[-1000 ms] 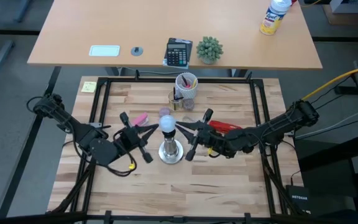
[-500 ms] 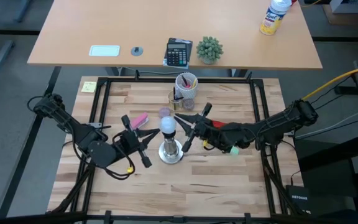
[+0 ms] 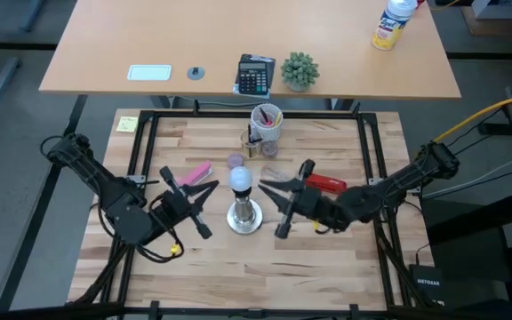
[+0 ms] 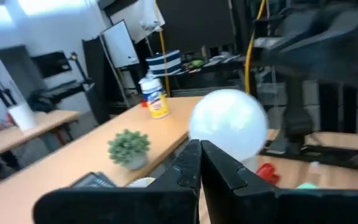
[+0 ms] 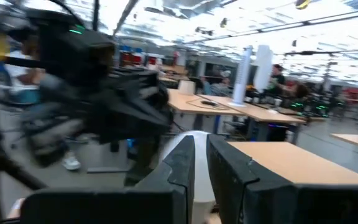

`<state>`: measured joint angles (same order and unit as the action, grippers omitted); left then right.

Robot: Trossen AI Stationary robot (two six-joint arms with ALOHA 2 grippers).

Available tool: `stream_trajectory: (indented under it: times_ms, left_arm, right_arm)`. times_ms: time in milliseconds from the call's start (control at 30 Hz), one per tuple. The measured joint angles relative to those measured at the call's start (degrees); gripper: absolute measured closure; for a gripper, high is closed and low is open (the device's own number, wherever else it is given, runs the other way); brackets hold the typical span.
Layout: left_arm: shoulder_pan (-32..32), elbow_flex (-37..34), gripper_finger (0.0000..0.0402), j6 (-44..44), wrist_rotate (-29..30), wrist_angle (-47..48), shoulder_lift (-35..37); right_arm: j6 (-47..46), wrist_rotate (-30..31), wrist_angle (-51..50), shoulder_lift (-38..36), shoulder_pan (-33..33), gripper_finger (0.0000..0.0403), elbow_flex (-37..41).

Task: Screw lightbulb
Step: Remove the lightbulb from the lamp socket

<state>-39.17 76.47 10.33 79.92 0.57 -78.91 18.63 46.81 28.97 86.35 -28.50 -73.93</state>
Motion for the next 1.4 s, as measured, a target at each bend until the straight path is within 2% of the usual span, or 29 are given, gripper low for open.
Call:
stream_trajectory:
  times_ms: [200, 400, 667, 833, 1000, 1200, 1400]
  left_arm:
    - [3.42, 0.00, 0.0400, 1.11, 0.19, 0.47, 0.02]
    - [5.26, 0.00, 0.0400, -0.17, -4.94, 0.56, 0.02]
    - [4.55, 0.00, 0.0400, -2.83, -7.54, 0.72, 0.04]
    - [3.62, 0.00, 0.0400, -7.54, -7.98, 4.44, 0.07]
    - [3.33, 0.00, 0.0400, -11.56, -10.90, 6.67, 0.04]
    - [3.30, 0.00, 0.0400, -12.07, -13.66, 6.61, 0.04]
    - [2.29, 0.00, 0.0400, -11.48, -12.97, 5.44, 0.04]
  right_arm:
    - [-3.17, -4.20, -0.37, 0.74, -0.75, 0.0355, -0.02]
    - [-3.61, -2.14, -0.48, 2.79, 0.55, 0.0355, -0.02]
    - [-4.30, -1.30, -0.55, 3.23, 3.52, 0.0355, -0.02]
    - [-4.48, -1.10, -0.55, 3.23, 4.09, 0.0355, -0.02]
    - [-4.48, -0.31, -0.65, 3.23, 4.34, 0.0355, -0.04]
    - [-4.74, -0.29, -0.65, 3.23, 5.03, 0.0355, -0.04]
    - [-4.79, -0.34, -0.52, 3.23, 4.74, 0.0355, -0.04]
